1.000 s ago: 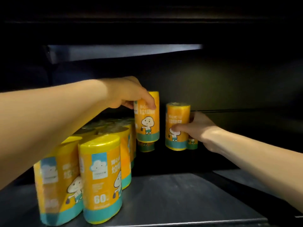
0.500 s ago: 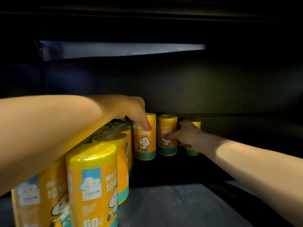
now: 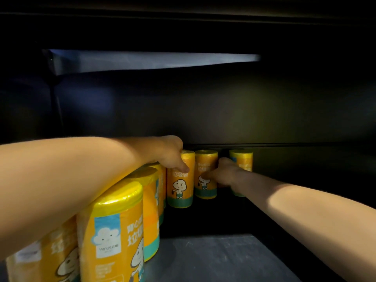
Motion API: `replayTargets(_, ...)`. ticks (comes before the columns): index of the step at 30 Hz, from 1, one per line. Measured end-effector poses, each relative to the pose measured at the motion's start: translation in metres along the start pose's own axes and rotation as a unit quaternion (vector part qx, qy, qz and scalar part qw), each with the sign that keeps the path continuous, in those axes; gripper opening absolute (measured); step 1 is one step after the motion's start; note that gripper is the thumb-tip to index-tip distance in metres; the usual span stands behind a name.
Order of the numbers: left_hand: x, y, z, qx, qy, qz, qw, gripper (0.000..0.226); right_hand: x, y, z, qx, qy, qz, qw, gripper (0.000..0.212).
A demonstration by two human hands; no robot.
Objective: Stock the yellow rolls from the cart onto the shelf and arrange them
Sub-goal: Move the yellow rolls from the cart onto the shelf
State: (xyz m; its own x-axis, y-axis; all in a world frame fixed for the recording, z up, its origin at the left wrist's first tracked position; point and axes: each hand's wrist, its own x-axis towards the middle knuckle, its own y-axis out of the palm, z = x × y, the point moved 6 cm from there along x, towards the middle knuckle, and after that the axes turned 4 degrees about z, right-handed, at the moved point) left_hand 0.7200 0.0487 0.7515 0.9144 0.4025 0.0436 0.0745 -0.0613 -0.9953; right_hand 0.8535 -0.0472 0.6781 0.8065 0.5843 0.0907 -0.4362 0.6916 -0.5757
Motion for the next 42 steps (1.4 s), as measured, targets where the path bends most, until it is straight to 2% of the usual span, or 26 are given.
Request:
replayTargets(6,-0.001,0.008,-0.004,0.098,0.018,0.007,0.995,0.058,0.008,0.003,0.000,0.026,0.005,0.009,1.000,0.027)
replayTargets(15,-0.002,0.008,-0.006,0.162,0.021,0.017,0.986,0.067,0.012,0.005,-0.003,0.059,0.018,0.041,0.997,0.029)
replayTargets(21,-0.006,-0.002,-0.003,0.151,-0.003,0.039,0.988,0.082,0.003,0.006,0.000,0.039,0.025,0.045,0.998,0.055)
replayTargets(27,-0.022,-0.031,-0.010,0.174,0.002,0.013,0.985,0.080,-0.016,-0.008,0.000,-0.038,-0.002,0.002,0.999,0.054)
replayTargets(29,-0.029,-0.044,-0.012,0.165,0.001,0.002,0.986,0.077,-0.025,-0.013,0.004,-0.029,-0.017,-0.005,0.999,0.054)
replayTargets(33,-0.048,-0.063,-0.023,0.117,0.017,-0.039,0.992,0.070,-0.057,-0.023,0.018,0.019,-0.037,0.009,0.999,0.040)
replayTargets(38,-0.078,-0.066,-0.031,0.027,0.039,-0.124,0.991,0.064,-0.110,-0.035,0.041,0.047,-0.100,-0.023,0.994,0.049)
replayTargets(42,-0.112,-0.062,-0.029,-0.046,0.035,-0.197,0.979,0.055,-0.152,-0.040,0.043,0.115,-0.174,-0.004,0.978,0.030)
